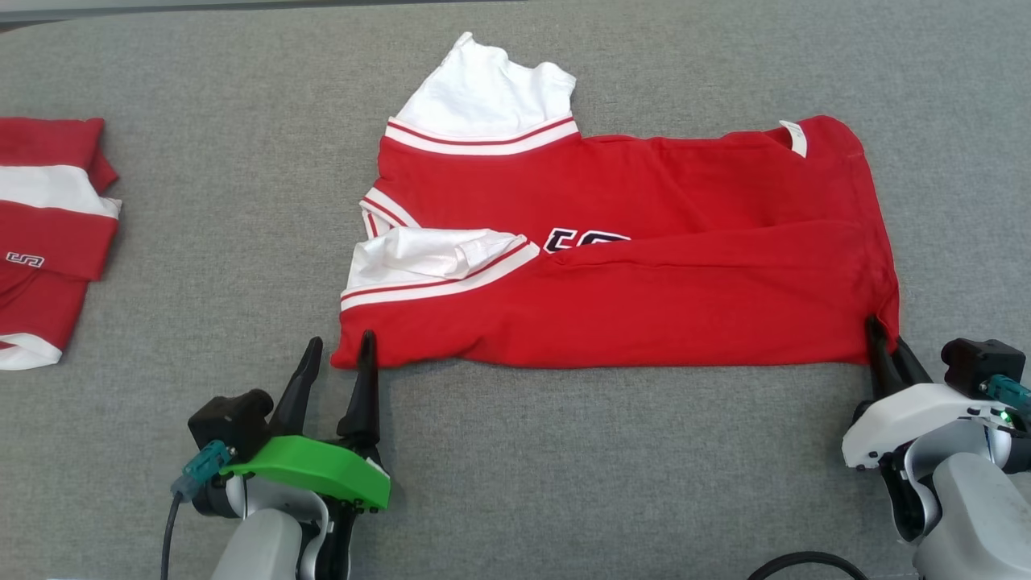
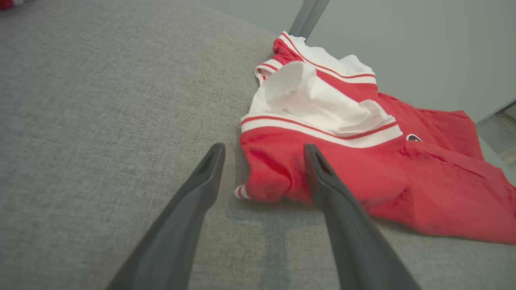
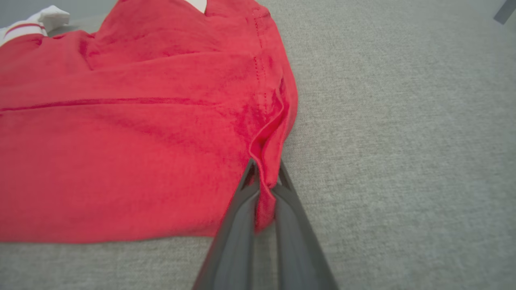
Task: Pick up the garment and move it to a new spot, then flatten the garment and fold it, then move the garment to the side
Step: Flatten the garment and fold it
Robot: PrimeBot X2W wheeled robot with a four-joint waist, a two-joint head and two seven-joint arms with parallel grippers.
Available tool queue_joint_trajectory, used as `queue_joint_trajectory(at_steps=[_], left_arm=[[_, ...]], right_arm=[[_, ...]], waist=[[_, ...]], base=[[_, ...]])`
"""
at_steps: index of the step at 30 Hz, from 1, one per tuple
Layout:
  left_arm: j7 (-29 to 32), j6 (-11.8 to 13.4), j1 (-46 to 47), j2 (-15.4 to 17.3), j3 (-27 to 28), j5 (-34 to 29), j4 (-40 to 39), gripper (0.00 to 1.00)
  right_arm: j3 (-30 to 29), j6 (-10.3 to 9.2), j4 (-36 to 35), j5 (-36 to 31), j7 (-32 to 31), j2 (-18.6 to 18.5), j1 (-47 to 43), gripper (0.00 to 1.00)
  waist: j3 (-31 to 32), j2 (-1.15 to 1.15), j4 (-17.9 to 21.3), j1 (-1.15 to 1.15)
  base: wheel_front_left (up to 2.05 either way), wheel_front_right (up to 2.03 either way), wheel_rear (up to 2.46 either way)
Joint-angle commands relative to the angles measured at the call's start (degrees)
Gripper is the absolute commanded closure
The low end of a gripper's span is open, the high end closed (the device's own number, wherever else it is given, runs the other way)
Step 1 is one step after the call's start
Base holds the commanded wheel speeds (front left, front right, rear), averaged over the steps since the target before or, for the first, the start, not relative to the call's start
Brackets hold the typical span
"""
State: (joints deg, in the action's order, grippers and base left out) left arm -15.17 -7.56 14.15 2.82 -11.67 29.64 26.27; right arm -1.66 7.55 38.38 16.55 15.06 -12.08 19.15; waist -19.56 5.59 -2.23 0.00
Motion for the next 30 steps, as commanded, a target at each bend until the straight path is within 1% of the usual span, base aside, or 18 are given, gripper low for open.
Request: queue_joint_trajectory(at_steps=[1,7,11,13,14,15,16,17,18,19,25,30], left_arm=[[0.1,0.1,-0.5,0.2,-0.2,-0.2,0.3,0.0],[0.1,0.1,0.5,0.2,0.1,0.2,1.8,0.0],[0.1,0.1,0.5,0.2,-0.7,1.0,2.1,0.01],[0.1,0.1,0.3,0.2,-1.1,1.4,2.5,0.16],[0.1,0.1,0.2,0.2,-1.4,1.4,2.5,0.15],[0.1,0.1,-0.3,0.2,-2.0,1.5,2.3,0.11],[0.1,0.1,-0.4,0.2,-2.3,1.7,2.2,0.19],[0.1,0.1,-0.6,0.2,-2.4,1.8,2.2,0.53],[0.1,0.1,-0.7,0.2,-2.4,1.9,2.1,0.93],[0.1,0.1,-1.0,0.2,-2.7,2.0,2.1,1.0],[0.1,0.1,-1.8,0.2,-3.0,3.5,2.8,1.0],[0.1,0.1,-3.4,0.2,-2.3,3.9,3.1,1.0]], right_arm=[[-0.2,-0.13,-0.1,0.1,0.1,-0.6,-0.6,1.0],[0.0,-0.13,-1.2,0.1,0.1,-0.9,-0.9,1.0],[0.1,-0.13,-1.5,0.3,0.1,-1.0,-1.0,1.0],[0.1,-0.13,-1.6,0.3,0.1,-0.8,-1.1,1.0],[0.0,-0.13,-1.7,0.3,0.1,-0.8,-1.3,1.0],[-0.1,-0.13,-1.8,0.2,0.1,-0.6,-1.4,1.0],[-0.2,-0.13,-1.9,0.2,0.1,-0.5,-1.5,1.0],[-0.3,-0.13,-1.9,0.1,0.1,-0.4,-1.5,1.0],[-0.3,-0.13,-1.9,0.0,0.1,-0.4,-1.5,1.0],[-0.3,-0.12,-2.0,0.0,0.1,-0.3,-1.5,1.0],[-0.3,-0.12,-1.8,-0.3,0.1,0.0,-2.0,1.0],[-0.6,-0.13,-1.4,0.0,0.1,0.1,-3.7,1.0]], waist=[[-0.1,0.0,0.3,0.0],[-0.8,0.0,1.5,0.0],[-1.0,0.0,2.0,0.0],[-0.9,0.0,2.1,0.0],[-0.9,0.0,2.0,0.0],[-0.8,0.0,2.0,0.0],[-0.7,0.0,1.9,0.0],[-0.7,0.0,1.9,0.0],[-0.6,0.0,1.8,0.0],[-0.5,0.0,1.8,0.0],[0.8,0.0,1.7,0.0],[3.8,0.0,2.0,0.0]], base=[[0.0,0.0,0.0],[0.0,0.0,0.0],[0.0,0.0,0.0],[0.0,0.0,0.0],[0.0,0.0,0.0],[0.0,0.0,0.0],[0.0,0.0,0.0],[0.0,0.0,0.0],[0.0,0.0,0.0],[0.0,0.0,0.0],[0.0,0.0,0.0],[0.0,0.0,0.0]])
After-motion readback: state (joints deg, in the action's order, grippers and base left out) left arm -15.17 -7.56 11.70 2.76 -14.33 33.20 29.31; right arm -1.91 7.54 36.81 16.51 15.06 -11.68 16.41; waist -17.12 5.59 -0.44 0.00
